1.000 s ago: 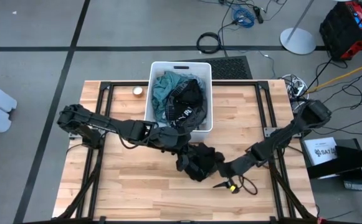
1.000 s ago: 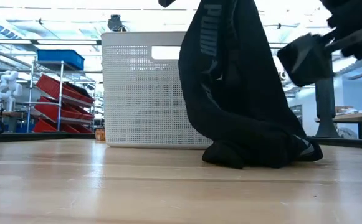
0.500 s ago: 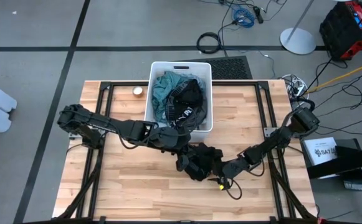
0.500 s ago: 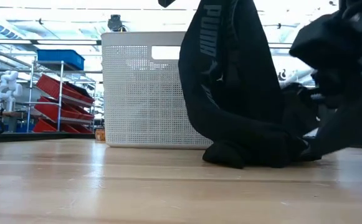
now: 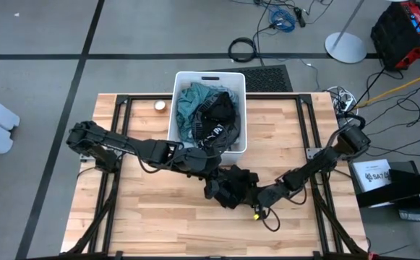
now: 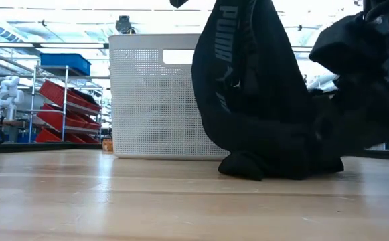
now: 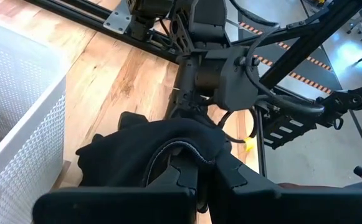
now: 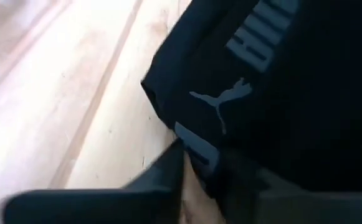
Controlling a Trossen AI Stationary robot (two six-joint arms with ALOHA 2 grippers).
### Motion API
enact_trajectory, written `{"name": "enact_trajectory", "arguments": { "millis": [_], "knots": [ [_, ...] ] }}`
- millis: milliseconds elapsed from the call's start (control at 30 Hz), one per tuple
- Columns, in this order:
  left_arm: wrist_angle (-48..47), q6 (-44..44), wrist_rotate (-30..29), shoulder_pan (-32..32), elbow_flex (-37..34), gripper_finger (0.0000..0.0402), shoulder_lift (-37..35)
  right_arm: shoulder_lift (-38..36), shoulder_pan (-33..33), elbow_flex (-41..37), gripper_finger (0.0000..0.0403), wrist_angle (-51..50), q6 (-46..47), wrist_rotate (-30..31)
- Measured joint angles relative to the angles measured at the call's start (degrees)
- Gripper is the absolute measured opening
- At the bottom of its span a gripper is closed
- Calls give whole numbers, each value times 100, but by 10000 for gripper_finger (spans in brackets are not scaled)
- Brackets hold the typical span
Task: Sort clothes
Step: Put the black boxer into the white laundry bin
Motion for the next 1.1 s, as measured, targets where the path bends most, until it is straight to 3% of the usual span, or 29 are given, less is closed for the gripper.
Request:
{"name": "enact_trajectory", "arguments": {
  "millis": [100,233,467,567,633,867,1100],
  "knots": [
    [0,0,0,0,0,13,0,-196,-8,0,15,-14,-94,-49],
    [-7,-2,0,0,0,13,0,-659,1,43,7,-80,-155,-88],
    [-11,0,2,0,2,13,0,-1661,193,417,2,-102,-641,-1183],
    [-10,2,1,0,0,13,0,-1975,343,610,1,-92,-876,-1209],
    [-3,2,-1,0,2,13,0,-2125,421,703,1,-88,-988,-990],
    [244,2,-55,-139,7,13,167,-2223,530,820,0,-157,-1093,1001],
    [247,-4,-55,-324,7,13,526,-2220,550,822,0,-284,-1123,1492]
  ]
}}
